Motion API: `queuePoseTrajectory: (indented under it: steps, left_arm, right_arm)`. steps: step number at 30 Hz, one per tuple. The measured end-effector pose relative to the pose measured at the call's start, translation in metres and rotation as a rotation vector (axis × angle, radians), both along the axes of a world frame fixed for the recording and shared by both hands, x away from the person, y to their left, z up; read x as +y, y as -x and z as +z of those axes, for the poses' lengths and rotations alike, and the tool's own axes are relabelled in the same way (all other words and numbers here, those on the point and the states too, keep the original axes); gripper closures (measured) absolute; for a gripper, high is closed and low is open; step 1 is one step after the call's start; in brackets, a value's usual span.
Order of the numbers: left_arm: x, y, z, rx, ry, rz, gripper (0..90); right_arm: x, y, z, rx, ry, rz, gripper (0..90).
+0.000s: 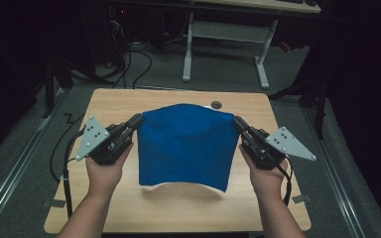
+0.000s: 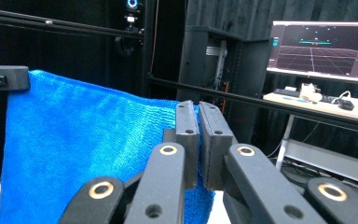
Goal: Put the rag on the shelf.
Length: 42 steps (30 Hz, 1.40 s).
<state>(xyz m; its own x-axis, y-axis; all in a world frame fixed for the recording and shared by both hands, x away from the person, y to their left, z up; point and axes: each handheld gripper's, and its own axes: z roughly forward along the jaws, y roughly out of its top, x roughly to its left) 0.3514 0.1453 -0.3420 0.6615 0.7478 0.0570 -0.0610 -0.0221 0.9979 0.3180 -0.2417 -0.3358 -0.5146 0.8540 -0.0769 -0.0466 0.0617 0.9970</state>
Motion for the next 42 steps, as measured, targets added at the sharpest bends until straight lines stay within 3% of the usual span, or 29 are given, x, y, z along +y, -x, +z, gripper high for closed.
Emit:
queuePoseTrajectory:
  steps: [5,9,18,19,20,21,23,25,26,29,30,33,38,42]
  left_arm:
    - [-0.002,-0.025,0.006,0.010,-0.027,0.025,88.1]
    - [-0.002,-0.045,0.007,0.031,-0.043,0.031,88.1]
    - [-0.012,-0.087,0.016,0.043,-0.145,0.060,88.1]
    - [-0.014,-0.096,0.020,0.028,-0.157,0.066,88.1]
    - [-0.016,-0.104,0.022,0.034,-0.160,0.069,88.1]
    - [-0.016,-0.104,0.022,0.034,-0.160,0.069,88.1]
    - [-0.018,-0.119,0.025,0.044,-0.157,0.086,88.1]
    - [-0.019,-0.126,0.026,0.043,-0.160,0.097,88.1]
    - [-0.020,-0.131,0.027,0.043,-0.166,0.106,88.1]
    - [-0.020,-0.146,0.027,0.051,-0.160,0.129,88.1]
    - [-0.020,-0.151,0.027,0.059,-0.153,0.138,88.1]
    - [-0.019,-0.165,0.024,0.076,-0.149,0.162,88.1]
    - [-0.021,-0.188,0.009,0.139,-0.185,0.176,88.1]
    - [-0.024,-0.200,-0.011,0.206,-0.183,0.140,88.1]
  right_arm:
    - [-0.005,-0.022,0.009,0.024,-0.038,-0.009,87.9]
    - [-0.004,-0.036,0.011,0.033,-0.027,-0.028,88.0]
    - [-0.008,-0.082,0.019,0.053,-0.047,-0.078,88.1]
    - [-0.009,-0.086,0.020,0.055,-0.046,-0.082,88.1]
    - [-0.009,-0.099,0.021,0.063,-0.045,-0.093,88.1]
    - [-0.009,-0.099,0.021,0.063,-0.045,-0.093,88.1]
    - [-0.009,-0.114,0.024,0.069,-0.037,-0.108,88.2]
    - [-0.010,-0.118,0.024,0.070,-0.039,-0.110,88.2]
    - [-0.011,-0.130,0.026,0.076,-0.037,-0.120,88.2]
    - [-0.010,-0.140,0.026,0.089,-0.033,-0.129,88.2]
    - [-0.009,-0.150,0.026,0.096,-0.014,-0.135,88.2]
    - [-0.008,-0.161,0.026,0.111,0.000,-0.142,88.3]
    - [-0.008,-0.188,0.017,0.171,0.021,-0.159,88.3]
    - [-0.006,-0.206,-0.003,0.232,0.100,-0.176,88.4]
